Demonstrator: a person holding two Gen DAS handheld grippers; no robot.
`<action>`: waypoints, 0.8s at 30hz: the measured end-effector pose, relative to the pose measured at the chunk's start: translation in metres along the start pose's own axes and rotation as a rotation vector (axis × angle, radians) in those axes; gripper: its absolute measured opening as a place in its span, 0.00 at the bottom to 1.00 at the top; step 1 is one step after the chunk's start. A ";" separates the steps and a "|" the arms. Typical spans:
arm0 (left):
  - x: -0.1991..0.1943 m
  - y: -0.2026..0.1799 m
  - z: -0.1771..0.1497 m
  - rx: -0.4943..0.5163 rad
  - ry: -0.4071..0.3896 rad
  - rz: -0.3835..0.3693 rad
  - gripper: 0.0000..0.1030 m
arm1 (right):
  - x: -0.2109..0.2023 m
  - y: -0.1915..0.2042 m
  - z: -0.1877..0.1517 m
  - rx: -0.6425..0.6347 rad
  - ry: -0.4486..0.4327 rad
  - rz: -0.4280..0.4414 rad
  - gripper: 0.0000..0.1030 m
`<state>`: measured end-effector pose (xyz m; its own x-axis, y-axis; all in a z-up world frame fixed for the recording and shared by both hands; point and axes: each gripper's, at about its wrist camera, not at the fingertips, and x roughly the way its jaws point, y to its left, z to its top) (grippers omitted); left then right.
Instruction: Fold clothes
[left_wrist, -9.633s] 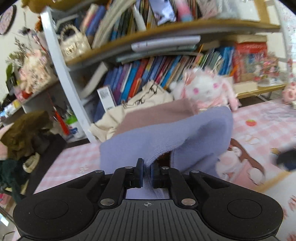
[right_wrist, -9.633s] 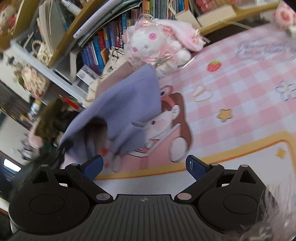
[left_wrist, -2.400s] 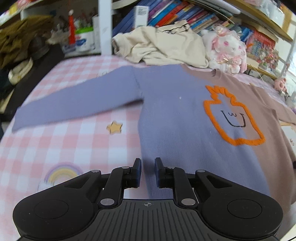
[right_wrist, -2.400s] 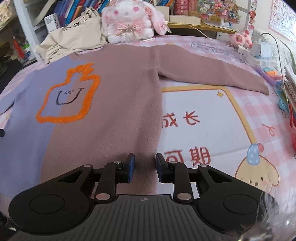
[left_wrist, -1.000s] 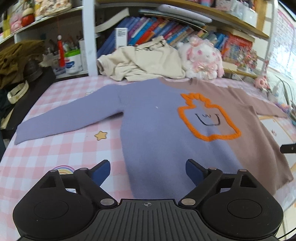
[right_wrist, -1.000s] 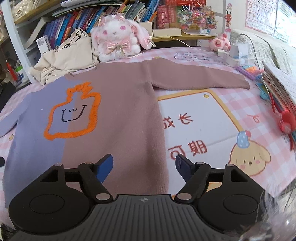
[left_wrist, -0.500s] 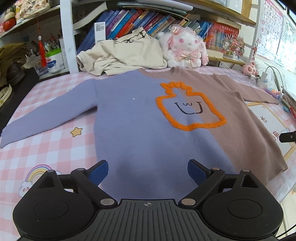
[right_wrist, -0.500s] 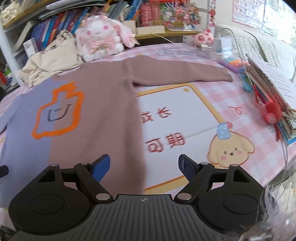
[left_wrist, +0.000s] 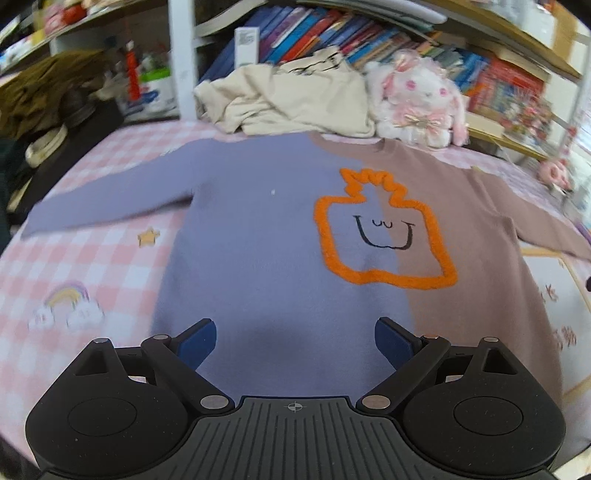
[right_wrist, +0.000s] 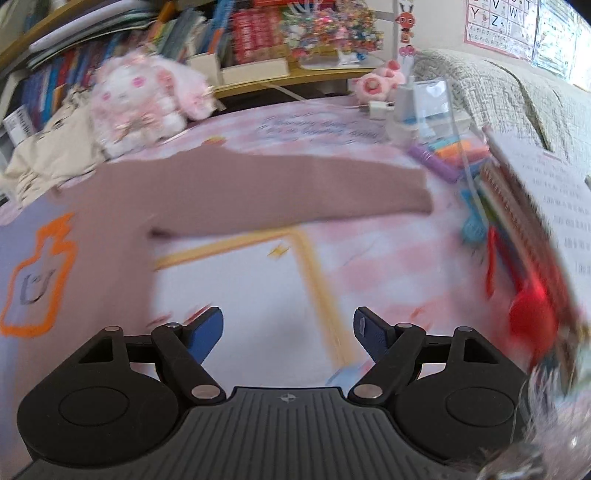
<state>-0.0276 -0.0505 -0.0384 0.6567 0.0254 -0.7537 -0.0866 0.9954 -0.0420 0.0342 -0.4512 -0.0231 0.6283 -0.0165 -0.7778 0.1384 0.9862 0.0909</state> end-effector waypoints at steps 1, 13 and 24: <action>0.000 -0.005 -0.004 -0.021 0.005 0.018 0.92 | 0.005 -0.009 0.007 -0.005 -0.003 0.000 0.72; -0.018 -0.064 -0.044 -0.069 0.050 0.166 0.92 | 0.059 -0.082 0.069 -0.051 -0.016 -0.009 0.67; -0.027 -0.082 -0.051 -0.070 0.064 0.228 0.92 | 0.091 -0.106 0.086 0.050 0.053 -0.049 0.49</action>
<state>-0.0760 -0.1377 -0.0482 0.5657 0.2403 -0.7888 -0.2804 0.9557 0.0901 0.1423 -0.5713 -0.0504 0.5786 -0.0543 -0.8138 0.2071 0.9749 0.0822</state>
